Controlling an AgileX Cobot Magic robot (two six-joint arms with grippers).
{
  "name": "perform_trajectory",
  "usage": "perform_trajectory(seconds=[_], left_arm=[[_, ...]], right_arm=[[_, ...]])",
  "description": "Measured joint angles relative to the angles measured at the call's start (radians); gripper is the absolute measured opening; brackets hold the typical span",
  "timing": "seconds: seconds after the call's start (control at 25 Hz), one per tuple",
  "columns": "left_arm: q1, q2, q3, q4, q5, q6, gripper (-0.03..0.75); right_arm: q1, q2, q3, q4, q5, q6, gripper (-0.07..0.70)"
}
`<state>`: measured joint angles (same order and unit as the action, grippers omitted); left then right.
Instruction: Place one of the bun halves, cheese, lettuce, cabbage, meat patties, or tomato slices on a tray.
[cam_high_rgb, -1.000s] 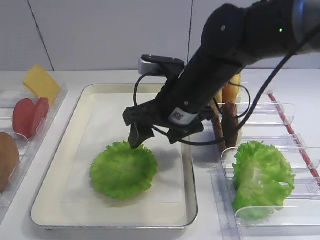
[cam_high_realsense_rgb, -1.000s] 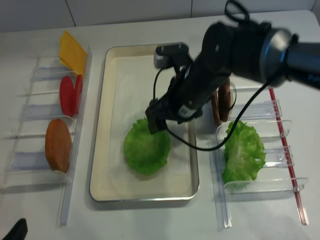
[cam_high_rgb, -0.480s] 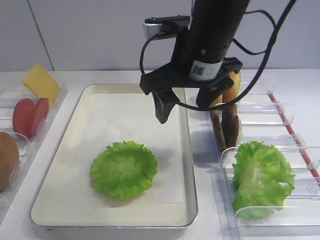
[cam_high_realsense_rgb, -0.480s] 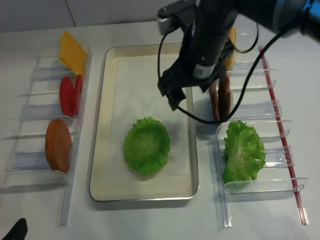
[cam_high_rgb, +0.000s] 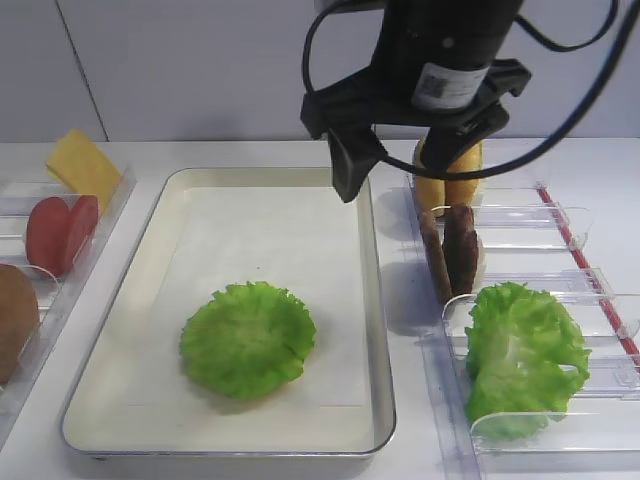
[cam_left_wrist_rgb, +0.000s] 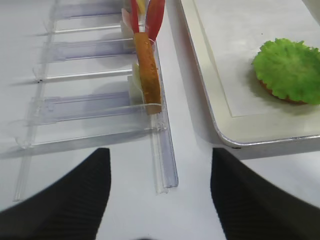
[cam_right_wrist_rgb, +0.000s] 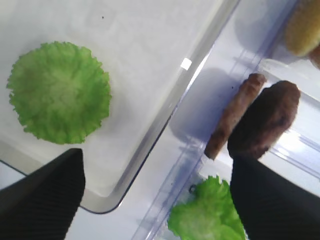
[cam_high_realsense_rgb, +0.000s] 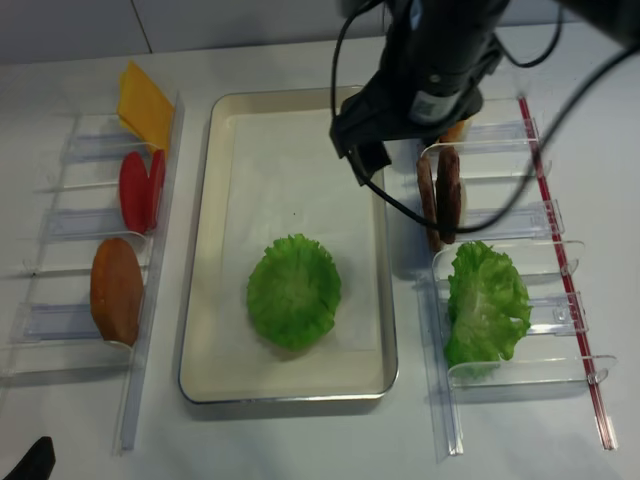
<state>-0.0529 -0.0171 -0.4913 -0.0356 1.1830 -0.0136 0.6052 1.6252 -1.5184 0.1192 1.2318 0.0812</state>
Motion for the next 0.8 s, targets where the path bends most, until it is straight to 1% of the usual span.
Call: perform_trajectory(seconds=[0.28, 0.8], left_arm=[[0.0, 0.0, 0.0, 0.0, 0.0, 0.0, 0.413], [0.0, 0.0, 0.0, 0.0, 0.0, 0.0, 0.413]], right_arm=[[0.0, -0.309, 0.225, -0.002, 0.008, 0.0, 0.584], [0.0, -0.984, 0.591, 0.011, 0.027, -0.01, 0.583]])
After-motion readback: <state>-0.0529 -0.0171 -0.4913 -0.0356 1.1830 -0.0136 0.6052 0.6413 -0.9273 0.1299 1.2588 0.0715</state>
